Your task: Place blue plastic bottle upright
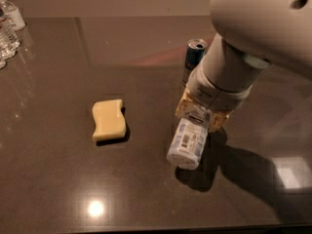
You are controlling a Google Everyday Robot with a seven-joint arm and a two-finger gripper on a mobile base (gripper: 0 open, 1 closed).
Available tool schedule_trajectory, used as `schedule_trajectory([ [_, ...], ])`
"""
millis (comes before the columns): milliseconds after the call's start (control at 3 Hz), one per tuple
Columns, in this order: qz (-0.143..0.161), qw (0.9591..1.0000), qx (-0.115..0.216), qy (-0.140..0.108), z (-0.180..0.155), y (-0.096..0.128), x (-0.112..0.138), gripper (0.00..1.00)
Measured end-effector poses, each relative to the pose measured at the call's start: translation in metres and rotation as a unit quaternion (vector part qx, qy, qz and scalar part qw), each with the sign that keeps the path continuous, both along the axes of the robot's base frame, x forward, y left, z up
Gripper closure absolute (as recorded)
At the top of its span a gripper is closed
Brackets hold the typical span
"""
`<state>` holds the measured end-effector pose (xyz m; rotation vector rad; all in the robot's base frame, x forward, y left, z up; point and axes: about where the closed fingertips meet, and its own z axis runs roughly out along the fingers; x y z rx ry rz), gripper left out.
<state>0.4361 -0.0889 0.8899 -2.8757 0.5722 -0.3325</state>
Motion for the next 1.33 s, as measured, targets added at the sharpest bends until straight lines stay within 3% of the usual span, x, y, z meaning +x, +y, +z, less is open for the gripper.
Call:
schedule_trajectory([
  [333, 0.014, 0.9964, 0.037, -0.075, 0.033, 0.0, 0.03, 1.0],
  [667, 0.039, 0.988, 0.067, -0.134, 0.06, 0.001, 0.049, 1.0],
  [1000, 0.063, 0.9756, 0.087, -0.192, 0.084, 0.005, 0.061, 1.0],
  [1333, 0.063, 0.9756, 0.087, -0.192, 0.084, 0.005, 0.061, 1.0],
])
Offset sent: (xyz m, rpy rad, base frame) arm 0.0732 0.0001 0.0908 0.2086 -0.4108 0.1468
